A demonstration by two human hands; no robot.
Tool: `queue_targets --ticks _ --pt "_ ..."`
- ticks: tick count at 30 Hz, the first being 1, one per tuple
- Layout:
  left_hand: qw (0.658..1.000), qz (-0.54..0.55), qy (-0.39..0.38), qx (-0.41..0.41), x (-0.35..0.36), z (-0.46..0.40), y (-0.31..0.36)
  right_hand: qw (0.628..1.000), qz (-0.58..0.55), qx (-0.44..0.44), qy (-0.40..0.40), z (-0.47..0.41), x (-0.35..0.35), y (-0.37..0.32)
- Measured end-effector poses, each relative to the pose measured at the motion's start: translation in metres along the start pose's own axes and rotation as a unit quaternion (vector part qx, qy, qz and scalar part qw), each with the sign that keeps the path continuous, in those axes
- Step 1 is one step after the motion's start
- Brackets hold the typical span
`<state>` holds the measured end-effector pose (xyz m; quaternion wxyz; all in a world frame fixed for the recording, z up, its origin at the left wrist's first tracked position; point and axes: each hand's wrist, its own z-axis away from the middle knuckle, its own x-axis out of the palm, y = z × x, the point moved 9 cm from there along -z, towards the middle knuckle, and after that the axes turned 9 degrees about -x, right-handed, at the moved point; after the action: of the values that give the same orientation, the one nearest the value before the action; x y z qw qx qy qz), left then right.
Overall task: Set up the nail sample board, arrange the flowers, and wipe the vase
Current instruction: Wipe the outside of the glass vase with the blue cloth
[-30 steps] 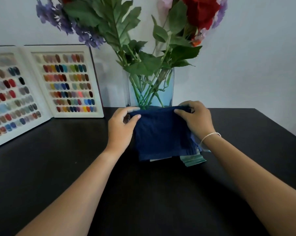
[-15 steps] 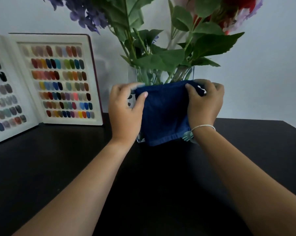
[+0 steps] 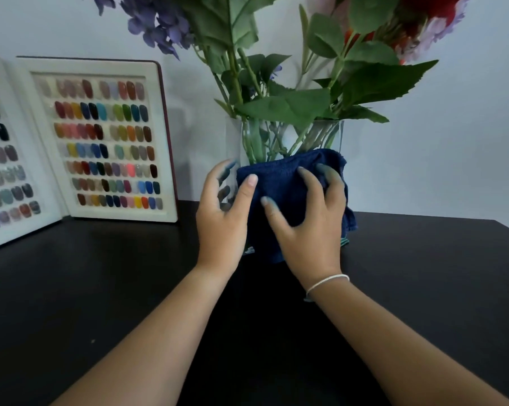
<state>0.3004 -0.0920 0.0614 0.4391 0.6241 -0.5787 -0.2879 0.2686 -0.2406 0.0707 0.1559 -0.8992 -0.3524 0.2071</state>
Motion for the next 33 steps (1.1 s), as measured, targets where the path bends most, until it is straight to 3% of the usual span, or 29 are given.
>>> queue_targets --ticks 11,16,19,28,33 --pt "0.996 0.072 -0.008 -0.052 -0.009 -0.008 -0.019 0.998 0.055 -0.018 -0.023 -0.002 0.008 0.003" --pt "0.993 0.054 -0.077 -0.073 -0.001 -0.006 -0.029 0.995 0.089 -0.040 -0.010 -0.007 0.004 0.003" --pt "0.992 0.050 -0.079 -0.079 -0.003 -0.005 -0.032 0.993 0.110 -0.047 -0.002 -0.011 0.003 0.003" --pt "0.992 0.065 -0.056 -0.089 -0.008 -0.008 -0.033 0.994 0.057 -0.037 0.084 -0.030 -0.010 0.002" --pt "0.984 0.114 -0.041 -0.129 -0.010 -0.008 -0.038 0.993 0.033 -0.077 0.088 -0.026 -0.004 -0.019"
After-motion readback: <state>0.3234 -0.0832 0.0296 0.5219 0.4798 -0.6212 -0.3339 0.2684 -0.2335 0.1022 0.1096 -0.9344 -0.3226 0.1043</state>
